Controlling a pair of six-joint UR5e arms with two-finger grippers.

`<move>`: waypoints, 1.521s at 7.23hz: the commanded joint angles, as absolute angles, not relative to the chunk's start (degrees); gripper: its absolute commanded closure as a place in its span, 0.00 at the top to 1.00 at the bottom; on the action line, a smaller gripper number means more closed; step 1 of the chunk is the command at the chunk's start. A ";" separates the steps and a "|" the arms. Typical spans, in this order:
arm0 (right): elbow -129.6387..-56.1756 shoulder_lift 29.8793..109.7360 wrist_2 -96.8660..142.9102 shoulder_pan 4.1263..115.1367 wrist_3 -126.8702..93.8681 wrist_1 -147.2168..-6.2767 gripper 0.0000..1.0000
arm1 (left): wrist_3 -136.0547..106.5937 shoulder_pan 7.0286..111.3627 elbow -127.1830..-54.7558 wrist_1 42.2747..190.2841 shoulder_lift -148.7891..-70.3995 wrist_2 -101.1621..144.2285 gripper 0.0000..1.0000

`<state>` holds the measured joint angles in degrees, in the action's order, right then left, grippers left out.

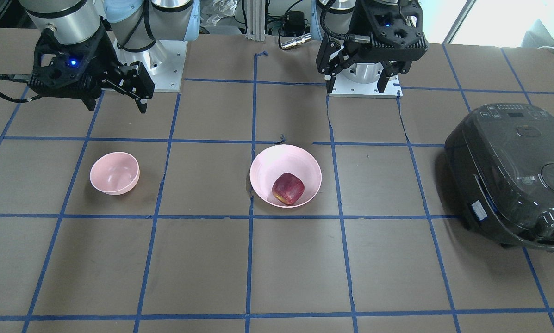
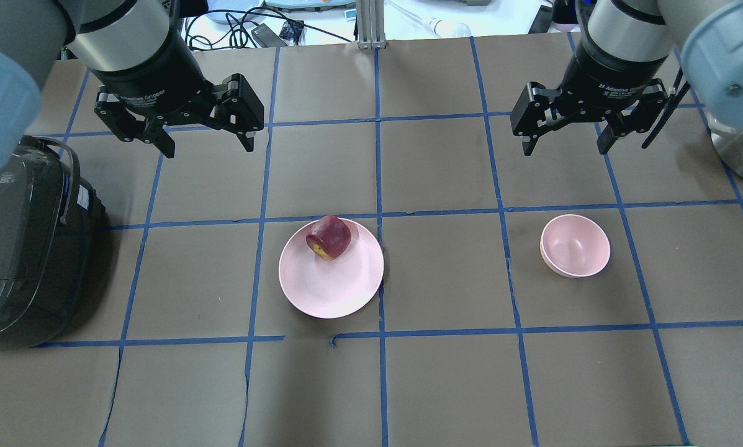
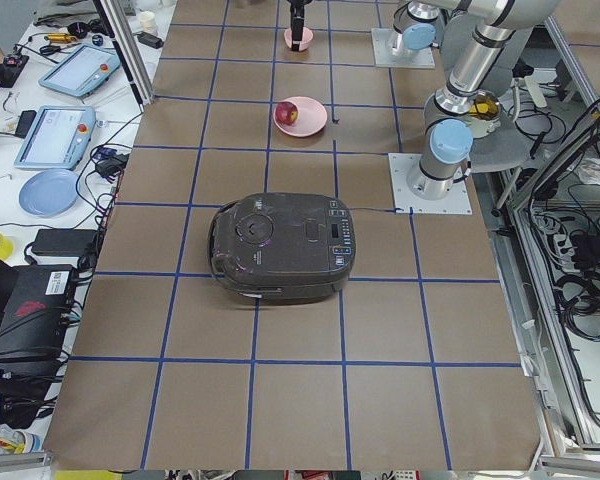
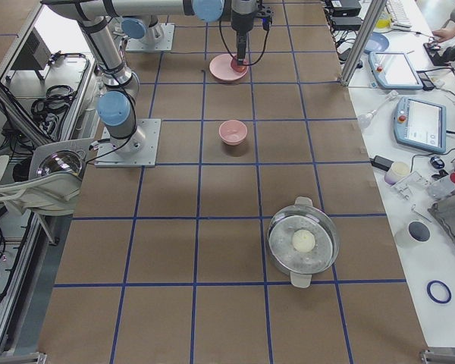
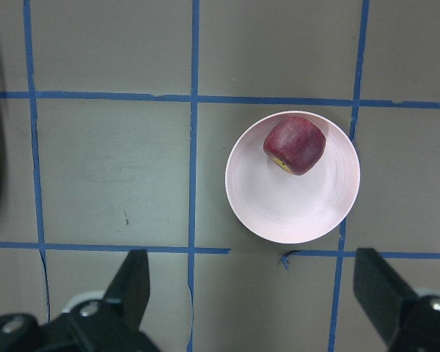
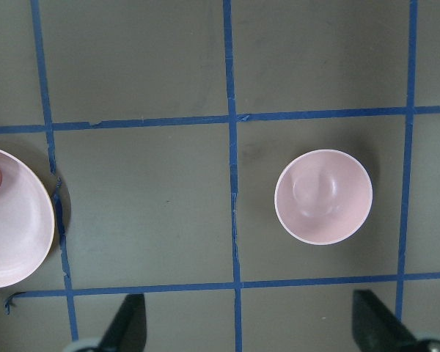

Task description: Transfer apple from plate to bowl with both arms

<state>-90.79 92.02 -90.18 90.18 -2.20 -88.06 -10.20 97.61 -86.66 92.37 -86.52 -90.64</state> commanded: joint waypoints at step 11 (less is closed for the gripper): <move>-104.29 81.59 -89.30 68.39 18.53 -102.50 1.00 | -10.72 99.65 -94.09 81.45 -96.74 -90.09 1.00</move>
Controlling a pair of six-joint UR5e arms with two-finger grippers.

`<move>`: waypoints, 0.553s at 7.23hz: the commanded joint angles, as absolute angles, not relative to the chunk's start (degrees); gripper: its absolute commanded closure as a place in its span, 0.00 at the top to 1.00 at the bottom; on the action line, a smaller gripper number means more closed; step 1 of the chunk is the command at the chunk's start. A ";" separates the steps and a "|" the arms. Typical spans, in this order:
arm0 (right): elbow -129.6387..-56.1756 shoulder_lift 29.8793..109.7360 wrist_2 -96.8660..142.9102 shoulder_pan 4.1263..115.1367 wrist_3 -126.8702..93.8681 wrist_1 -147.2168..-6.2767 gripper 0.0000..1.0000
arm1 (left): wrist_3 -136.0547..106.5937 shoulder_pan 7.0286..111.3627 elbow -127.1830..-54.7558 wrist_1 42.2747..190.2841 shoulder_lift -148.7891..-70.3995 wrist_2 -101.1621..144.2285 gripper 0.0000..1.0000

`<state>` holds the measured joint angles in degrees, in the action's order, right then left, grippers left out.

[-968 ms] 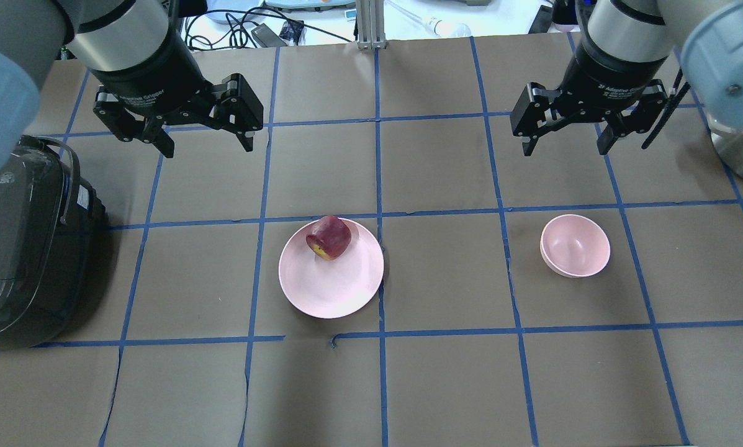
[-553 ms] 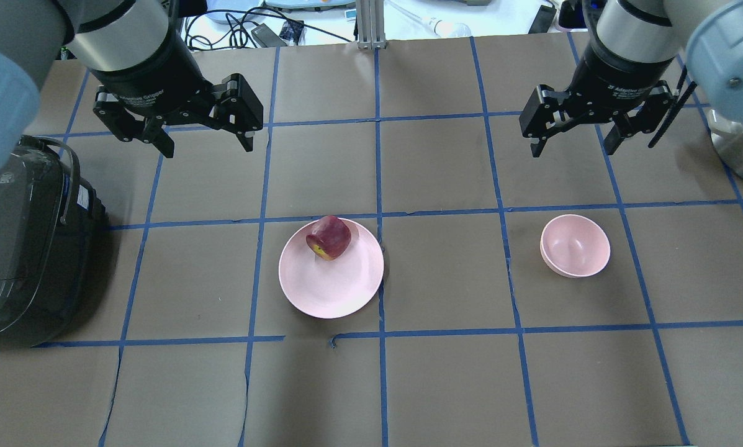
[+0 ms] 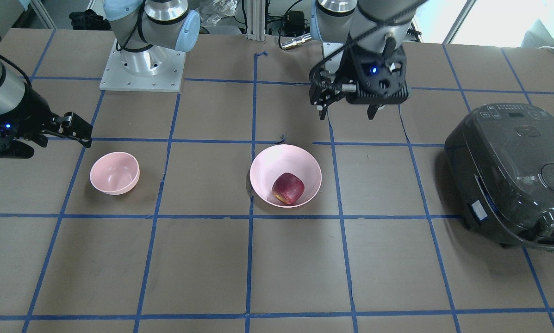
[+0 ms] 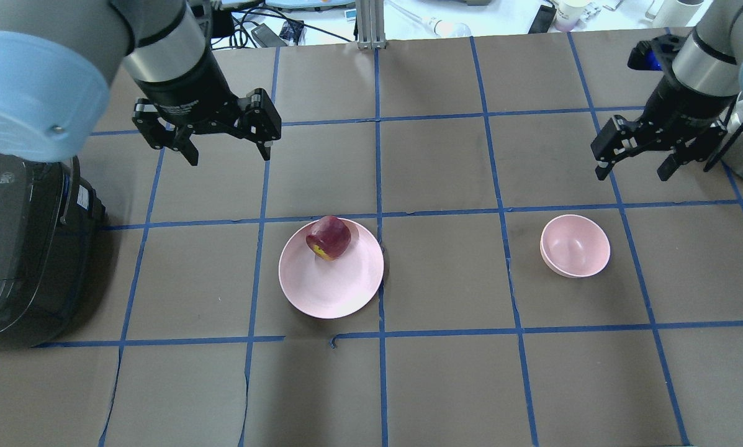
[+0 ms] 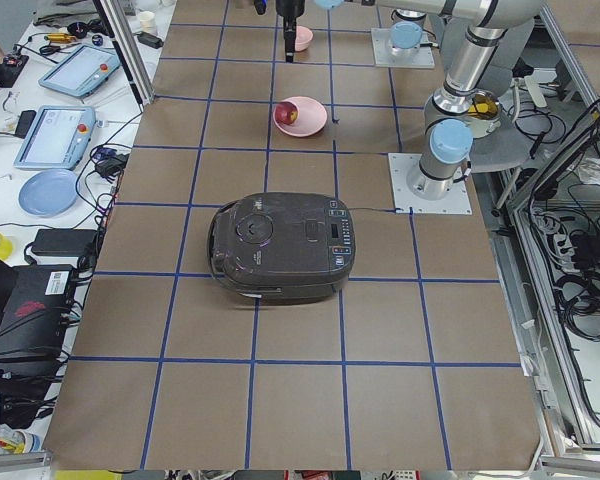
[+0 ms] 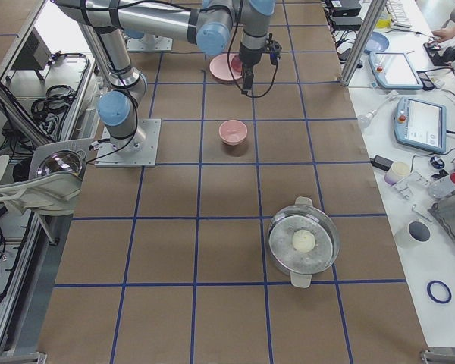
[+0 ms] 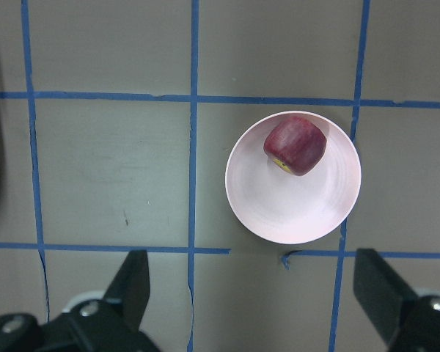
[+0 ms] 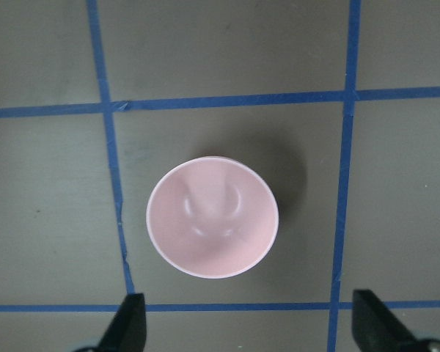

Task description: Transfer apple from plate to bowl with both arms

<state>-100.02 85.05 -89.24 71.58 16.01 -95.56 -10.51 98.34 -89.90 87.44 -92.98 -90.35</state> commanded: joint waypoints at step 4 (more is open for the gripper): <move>-110.56 73.40 -88.95 68.38 17.93 -111.89 0.96 | -7.84 105.20 -102.73 62.36 -105.71 -90.18 1.00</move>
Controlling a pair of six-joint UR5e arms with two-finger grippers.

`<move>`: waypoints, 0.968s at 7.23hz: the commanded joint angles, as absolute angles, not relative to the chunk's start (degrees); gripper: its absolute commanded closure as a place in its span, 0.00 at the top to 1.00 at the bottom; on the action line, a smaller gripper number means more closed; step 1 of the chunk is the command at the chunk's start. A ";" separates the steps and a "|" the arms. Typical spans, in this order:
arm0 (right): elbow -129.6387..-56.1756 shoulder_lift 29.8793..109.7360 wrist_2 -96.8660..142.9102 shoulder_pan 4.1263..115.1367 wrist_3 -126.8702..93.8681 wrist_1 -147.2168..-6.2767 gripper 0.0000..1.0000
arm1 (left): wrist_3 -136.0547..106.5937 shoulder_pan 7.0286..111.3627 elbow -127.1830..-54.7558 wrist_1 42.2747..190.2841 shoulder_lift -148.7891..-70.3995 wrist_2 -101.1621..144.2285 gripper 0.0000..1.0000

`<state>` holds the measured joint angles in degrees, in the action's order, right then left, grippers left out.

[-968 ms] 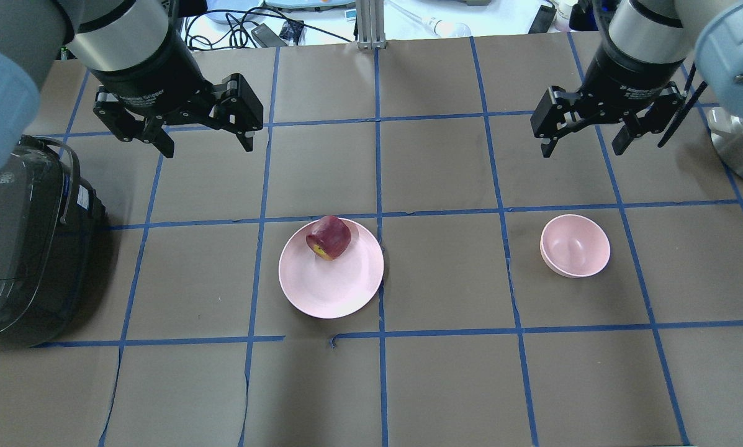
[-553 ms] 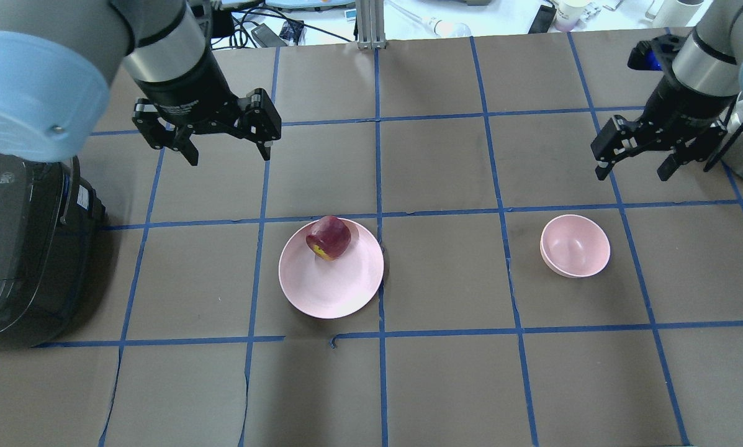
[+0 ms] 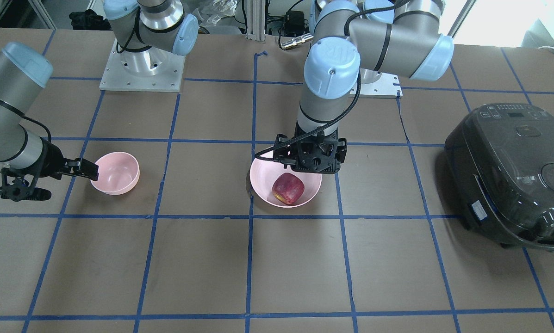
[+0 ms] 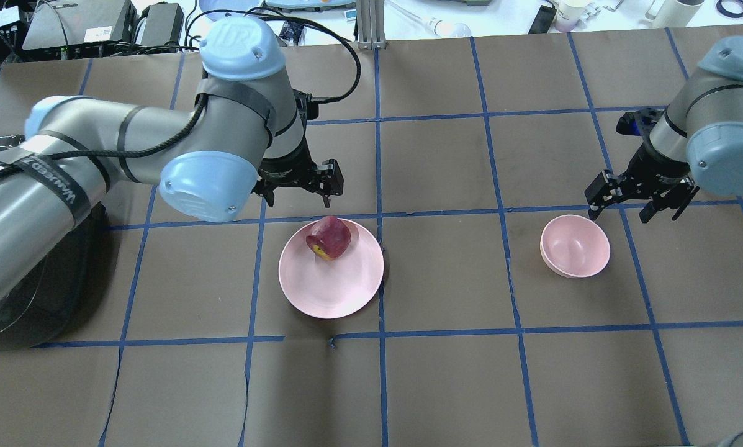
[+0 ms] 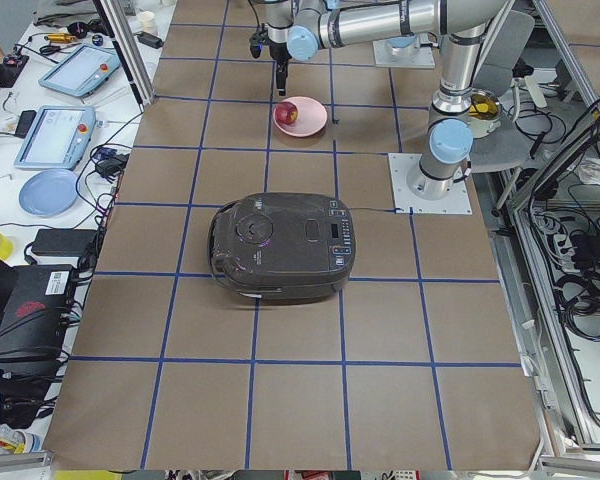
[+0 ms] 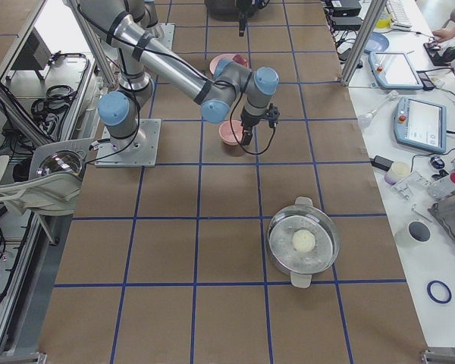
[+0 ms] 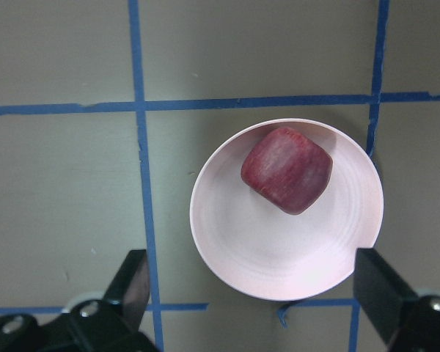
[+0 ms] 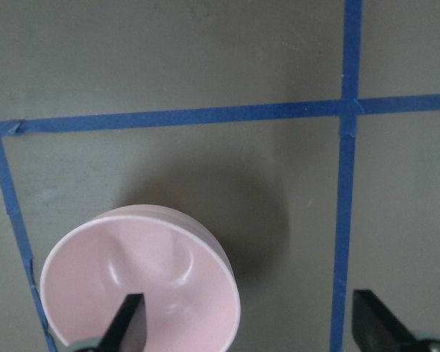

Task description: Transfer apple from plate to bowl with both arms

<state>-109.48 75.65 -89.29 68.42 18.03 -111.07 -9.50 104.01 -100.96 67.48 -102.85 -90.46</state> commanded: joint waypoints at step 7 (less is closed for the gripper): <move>-114.17 73.65 -89.03 68.38 17.40 -111.27 0.00 | 19.34 107.67 -108.11 53.36 -112.06 -91.14 1.00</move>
